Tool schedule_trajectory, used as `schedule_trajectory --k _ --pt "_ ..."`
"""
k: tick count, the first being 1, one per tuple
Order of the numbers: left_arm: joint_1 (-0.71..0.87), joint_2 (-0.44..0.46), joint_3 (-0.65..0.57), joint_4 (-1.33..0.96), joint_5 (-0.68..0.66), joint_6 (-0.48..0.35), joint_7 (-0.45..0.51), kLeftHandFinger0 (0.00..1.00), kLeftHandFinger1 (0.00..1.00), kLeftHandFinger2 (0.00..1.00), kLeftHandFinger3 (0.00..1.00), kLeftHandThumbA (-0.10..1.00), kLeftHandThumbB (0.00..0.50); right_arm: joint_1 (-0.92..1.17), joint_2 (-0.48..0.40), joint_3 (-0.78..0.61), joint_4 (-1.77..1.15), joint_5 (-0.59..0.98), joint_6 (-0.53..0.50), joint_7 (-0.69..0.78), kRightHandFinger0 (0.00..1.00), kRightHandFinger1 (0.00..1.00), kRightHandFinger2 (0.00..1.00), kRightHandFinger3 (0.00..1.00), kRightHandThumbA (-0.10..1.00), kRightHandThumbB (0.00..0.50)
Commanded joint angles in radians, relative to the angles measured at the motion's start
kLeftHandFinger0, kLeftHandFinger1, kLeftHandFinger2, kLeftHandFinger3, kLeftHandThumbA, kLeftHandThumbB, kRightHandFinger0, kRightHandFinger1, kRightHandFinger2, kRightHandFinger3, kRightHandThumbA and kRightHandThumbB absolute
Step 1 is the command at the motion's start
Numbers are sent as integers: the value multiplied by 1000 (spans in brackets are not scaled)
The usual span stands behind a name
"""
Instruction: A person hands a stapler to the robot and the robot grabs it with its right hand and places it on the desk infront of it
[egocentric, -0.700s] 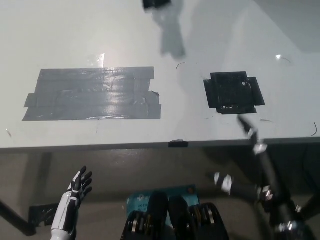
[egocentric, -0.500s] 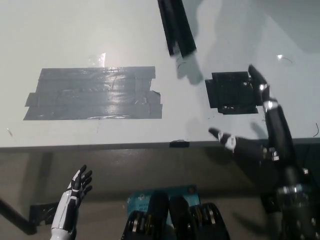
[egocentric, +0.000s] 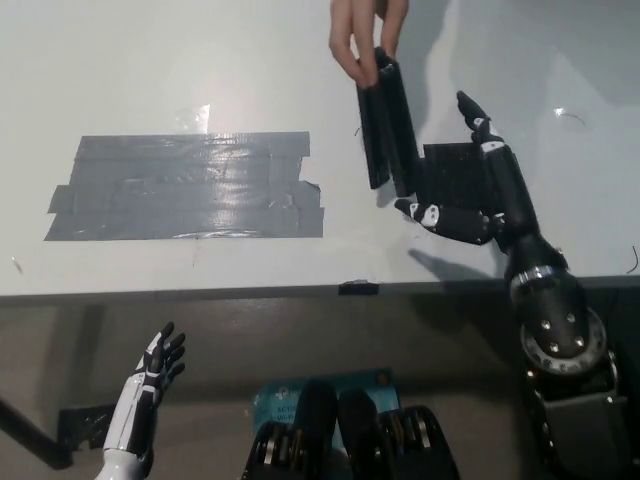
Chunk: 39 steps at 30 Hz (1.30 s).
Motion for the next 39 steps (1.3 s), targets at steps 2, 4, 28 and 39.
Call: schedule_trajectory --k 2,4,28,39 --pt "-15 13 0 -21 -4 -34 -16 1000 1000 1000 1000 1000 384 -100 13 -15 68 22 8 -20 1000 1000 1000 1000 1000 345" --pt "-14 14 -1 -24 2 -30 -14 1000 1000 1000 1000 1000 385 -131 15 -11 106 12 20 -26 1000 1000 1000 1000 1000 361" --pt "-28 24 -12 -46 61 -15 -4 1000 981 954 1000 843 367 -311 -34 27 419 -50 267 -1 82 110 71 244 -100 207" --pt "-28 27 -15 -40 75 -32 -2 1000 942 909 1000 880 357 -270 -51 36 343 -21 268 6 64 545 864 838 -100 162"
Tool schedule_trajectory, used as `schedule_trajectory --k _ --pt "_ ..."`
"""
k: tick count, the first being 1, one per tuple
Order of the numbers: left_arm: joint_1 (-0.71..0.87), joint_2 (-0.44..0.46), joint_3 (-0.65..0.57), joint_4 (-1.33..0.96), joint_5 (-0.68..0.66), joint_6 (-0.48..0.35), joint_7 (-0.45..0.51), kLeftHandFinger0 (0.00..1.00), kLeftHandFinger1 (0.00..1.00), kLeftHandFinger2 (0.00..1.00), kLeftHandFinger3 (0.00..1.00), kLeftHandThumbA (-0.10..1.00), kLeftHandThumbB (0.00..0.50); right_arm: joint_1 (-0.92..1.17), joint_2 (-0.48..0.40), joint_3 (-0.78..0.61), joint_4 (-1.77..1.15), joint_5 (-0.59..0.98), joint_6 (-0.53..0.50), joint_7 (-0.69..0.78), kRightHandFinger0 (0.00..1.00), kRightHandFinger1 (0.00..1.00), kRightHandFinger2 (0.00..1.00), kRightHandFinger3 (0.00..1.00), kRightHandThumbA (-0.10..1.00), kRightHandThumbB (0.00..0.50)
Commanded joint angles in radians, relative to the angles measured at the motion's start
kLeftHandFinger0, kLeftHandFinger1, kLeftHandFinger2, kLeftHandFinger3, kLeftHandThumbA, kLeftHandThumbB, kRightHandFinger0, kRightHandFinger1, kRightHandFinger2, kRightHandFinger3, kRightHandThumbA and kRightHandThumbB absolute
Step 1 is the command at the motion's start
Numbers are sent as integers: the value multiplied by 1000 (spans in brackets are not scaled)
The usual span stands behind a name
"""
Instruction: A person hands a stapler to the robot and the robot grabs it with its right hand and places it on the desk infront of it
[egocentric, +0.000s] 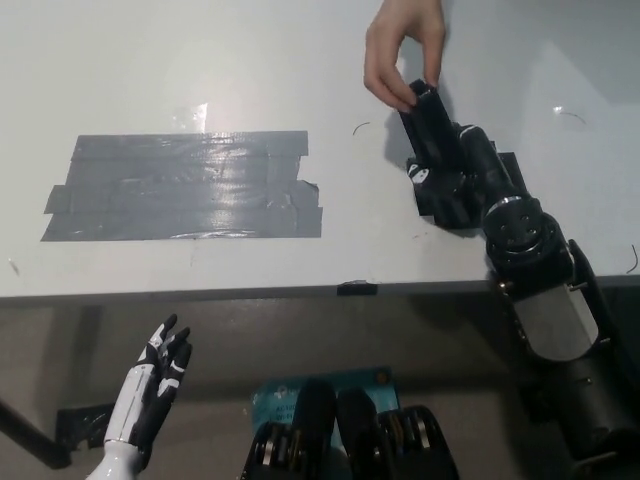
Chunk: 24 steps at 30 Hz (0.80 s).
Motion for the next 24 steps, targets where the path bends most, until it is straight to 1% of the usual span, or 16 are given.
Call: schedule_trajectory --k 1,2,3,6,7,8,13,14,15,16,18,19,20,23,24 --pt "-11 16 -7 -24 20 -44 -2 1000 937 906 1000 875 356 -19 -10 1 -70 -4 20 18 68 544 866 836 -100 162" --pt "-14 16 -6 -23 19 -43 -3 1000 936 905 1000 874 356 -20 -13 3 -71 -3 20 18 67 541 866 836 -100 162" --pt "-13 16 -6 -28 19 -38 -3 1000 933 901 1000 873 357 -19 -14 4 -78 -8 20 20 86 556 877 841 -100 166" --pt "-12 17 -6 -29 22 -41 -4 1000 933 895 1000 864 345 -16 -17 3 -112 -27 20 37 109 575 915 864 -100 163" --pt "-13 17 -6 -27 21 -42 -5 1000 930 892 1000 863 347 -17 -18 0 -135 -34 20 53 113 580 920 870 -100 147" --pt "-13 17 -6 -24 21 -46 -5 1000 929 890 1000 863 347 -18 -18 -3 -153 -40 20 66 124 594 916 874 -100 146" --pt "-5 18 -2 -24 12 -42 -9 996 930 894 1000 859 360 -35 -34 23 -232 -52 20 151 98 566 880 882 -100 131" --pt "-5 18 -1 -24 11 -40 -10 999 933 897 1000 858 367 -38 -34 24 -236 -58 20 159 90 560 878 893 -100 134" --pt "-9 17 0 -24 8 -36 -10 999 939 906 1000 846 370 -52 -36 30 -232 -63 20 175 90 563 901 922 -100 141" --pt "-14 16 1 -23 3 -30 -11 999 940 908 1000 845 370 -70 -38 36 -226 -70 20 194 90 563 907 929 -100 141" --pt "-11 16 0 -25 5 -32 -13 996 932 905 1000 844 358 -85 -41 55 -218 -100 20 229 122 610 964 1000 -100 133" --pt "-14 18 -2 -22 8 -38 -12 993 927 901 1000 850 355 -98 -45 72 -204 -105 20 239 134 617 962 1000 -100 131" --pt "-16 18 -3 -21 11 -41 -11 992 925 898 1000 851 354 -110 -50 87 -185 -106 20 252 167 634 974 1000 -100 144" --pt "-9 17 -4 -26 17 -37 -8 979 925 897 1000 859 359 -129 -65 141 -129 -106 20 283 154 620 948 975 -100 139" --pt "-7 17 -5 -27 21 -39 -6 972 916 887 1000 864 354 -135 -65 153 -108 -114 20 295 170 665 955 965 -100 141"
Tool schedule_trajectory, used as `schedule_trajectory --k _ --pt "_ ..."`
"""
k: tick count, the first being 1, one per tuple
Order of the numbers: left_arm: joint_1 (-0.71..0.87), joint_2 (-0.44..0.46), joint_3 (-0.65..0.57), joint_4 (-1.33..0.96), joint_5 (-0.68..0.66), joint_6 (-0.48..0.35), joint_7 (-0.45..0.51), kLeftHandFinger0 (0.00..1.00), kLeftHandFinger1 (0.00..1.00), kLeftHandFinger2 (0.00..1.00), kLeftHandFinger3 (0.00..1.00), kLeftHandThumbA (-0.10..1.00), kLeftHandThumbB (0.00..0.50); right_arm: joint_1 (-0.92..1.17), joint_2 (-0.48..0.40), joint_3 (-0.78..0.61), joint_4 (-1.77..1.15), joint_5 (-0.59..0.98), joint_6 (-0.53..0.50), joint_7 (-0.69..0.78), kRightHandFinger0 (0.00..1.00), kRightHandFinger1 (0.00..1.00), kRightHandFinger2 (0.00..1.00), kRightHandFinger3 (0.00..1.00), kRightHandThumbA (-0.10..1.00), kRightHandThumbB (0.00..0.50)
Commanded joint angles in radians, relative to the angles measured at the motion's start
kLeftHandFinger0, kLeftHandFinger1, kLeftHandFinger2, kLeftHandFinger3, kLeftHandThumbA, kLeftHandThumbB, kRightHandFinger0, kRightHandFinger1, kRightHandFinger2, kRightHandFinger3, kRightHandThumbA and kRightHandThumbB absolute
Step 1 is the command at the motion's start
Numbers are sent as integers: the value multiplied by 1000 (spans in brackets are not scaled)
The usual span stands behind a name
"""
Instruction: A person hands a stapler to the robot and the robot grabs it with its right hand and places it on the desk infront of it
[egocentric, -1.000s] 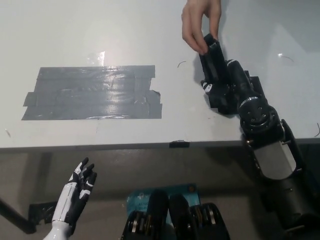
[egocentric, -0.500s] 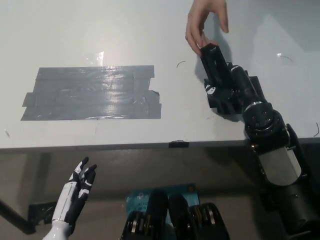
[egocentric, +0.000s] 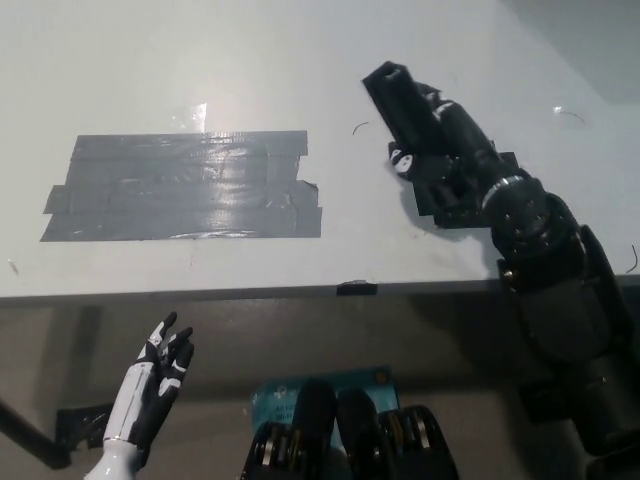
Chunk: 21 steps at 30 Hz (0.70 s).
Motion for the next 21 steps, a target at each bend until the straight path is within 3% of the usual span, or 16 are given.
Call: schedule_trajectory --k 1,8,14,16,21 --pt "-6 11 -5 -29 6 -26 -6 970 915 885 1000 862 354 -101 -23 74 66 -33 -2 90 162 681 949 963 -100 152" --pt "-21 13 -4 -24 5 -24 -8 958 908 873 1000 864 360 -124 -28 165 255 -20 -93 122 110 622 893 909 -100 174" --pt "-27 17 -7 -25 2 -26 -14 965 904 868 996 863 354 -133 -28 226 347 -41 -133 132 58 601 906 948 -100 185" --pt "-30 19 -5 -21 0 -31 -14 950 905 874 998 856 362 -140 -31 247 364 -53 -121 146 118 655 969 994 -100 181" --pt "-38 20 -2 -24 -6 -21 -16 941 902 869 981 839 360 -155 -41 265 398 -48 -137 166 206 673 982 910 -100 191"
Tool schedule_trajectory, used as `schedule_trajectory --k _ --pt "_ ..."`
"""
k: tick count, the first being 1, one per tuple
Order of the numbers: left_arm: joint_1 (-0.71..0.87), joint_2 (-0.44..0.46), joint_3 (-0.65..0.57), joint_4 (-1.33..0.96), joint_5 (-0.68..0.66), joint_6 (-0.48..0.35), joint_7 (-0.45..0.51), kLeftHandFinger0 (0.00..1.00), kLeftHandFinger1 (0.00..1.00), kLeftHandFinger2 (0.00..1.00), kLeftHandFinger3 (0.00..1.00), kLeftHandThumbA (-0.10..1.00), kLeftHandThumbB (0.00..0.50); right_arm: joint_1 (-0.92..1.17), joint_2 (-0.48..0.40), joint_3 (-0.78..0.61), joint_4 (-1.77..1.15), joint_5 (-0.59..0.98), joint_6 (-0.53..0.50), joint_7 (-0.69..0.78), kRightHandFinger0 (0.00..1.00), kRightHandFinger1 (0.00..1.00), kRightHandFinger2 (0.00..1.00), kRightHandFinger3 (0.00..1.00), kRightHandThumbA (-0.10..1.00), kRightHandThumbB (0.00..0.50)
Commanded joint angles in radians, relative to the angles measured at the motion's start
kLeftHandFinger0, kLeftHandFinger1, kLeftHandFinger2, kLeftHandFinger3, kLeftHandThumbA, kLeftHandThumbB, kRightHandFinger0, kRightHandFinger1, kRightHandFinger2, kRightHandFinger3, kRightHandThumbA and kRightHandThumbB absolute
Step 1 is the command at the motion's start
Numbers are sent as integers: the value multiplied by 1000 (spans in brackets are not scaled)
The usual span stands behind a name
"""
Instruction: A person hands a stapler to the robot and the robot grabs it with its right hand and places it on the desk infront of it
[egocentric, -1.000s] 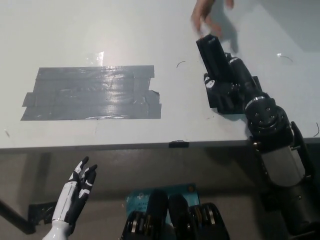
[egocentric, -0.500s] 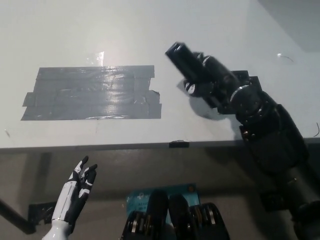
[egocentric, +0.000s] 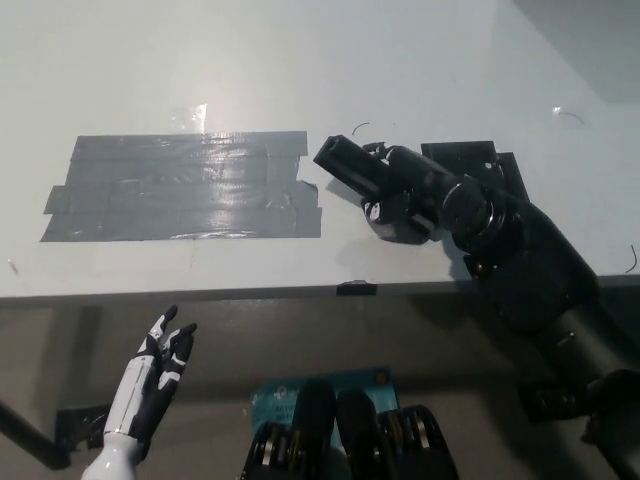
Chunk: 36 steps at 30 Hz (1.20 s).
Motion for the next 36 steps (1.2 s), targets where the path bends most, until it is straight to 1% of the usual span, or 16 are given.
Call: schedule_trajectory --k 1,2,3,4,5,6,7,11,20,22,26,29,30,32,33,36 --pt "-27 20 -2 -23 -5 -23 -16 931 895 861 971 838 360 -38 -13 24 45 -13 -23 63 249 658 926 860 99 220" --pt "-27 20 -2 -22 -5 -24 -17 936 896 861 967 830 363 -39 -14 18 39 -7 -13 65 351 739 1000 1000 234 259" --pt "-27 20 -2 -23 -8 -22 -18 937 897 860 966 829 363 -40 -15 14 36 -3 -8 68 386 683 933 1000 335 266" --pt "-27 19 -2 -24 -8 -21 -18 938 896 858 962 827 359 -43 -15 12 37 0 -4 71 622 927 1000 1000 448 327" --pt "-27 20 -3 -24 -6 -21 -18 935 894 857 955 833 359 -51 -15 4 41 10 2 84 864 1000 1000 1000 537 376" --pt "-27 20 -4 -24 -4 -22 -18 934 894 856 953 834 359 -58 -16 -3 43 20 8 96 906 1000 1000 1000 563 388" --pt "-27 20 -5 -24 -4 -23 -18 934 896 856 947 831 359 -65 -22 10 47 8 -12 99 1000 1000 1000 1000 652 420" --pt "-32 21 -6 -22 -1 -19 -17 919 882 847 937 825 361 -80 -39 21 30 -4 -42 110 1000 1000 1000 1000 777 500" --pt "-42 23 -3 -25 -7 -7 -20 927 883 848 934 802 357 -104 -64 -4 -26 4 -64 114 1000 1000 1000 1000 921 500" --pt "-38 26 -2 -28 -9 -9 -22 931 885 849 936 796 353 -103 -63 -24 -48 16 -56 102 1000 1000 1000 1000 859 500" --pt "-47 24 0 -16 -15 -17 -21 915 867 827 930 780 352 -128 -75 -43 -84 8 -68 81 1000 1000 1000 1000 949 500" --pt "-32 19 1 -29 -17 -10 -22 916 865 823 929 768 352 -128 -71 -87 -133 28 -51 65 1000 1000 1000 1000 906 500" --pt "-34 21 -1 -30 -6 -6 -21 931 868 824 931 794 361 -138 -77 -109 -154 36 -63 59 1000 1000 1000 1000 989 500" --pt "-35 20 -2 -31 -4 2 -22 955 874 825 934 789 367 -152 -86 -155 -210 54 -73 51 1000 1000 1000 1000 1000 500" --pt "-34 19 -2 -31 -8 2 -24 961 878 829 937 785 365 -152 -89 -183 -247 68 -79 44 1000 1000 1000 1000 955 494" --pt "-36 17 -2 -23 -9 -5 -25 941 877 838 943 792 360 -175 -104 -263 -397 80 -78 14 1000 1000 1000 1000 1000 500"
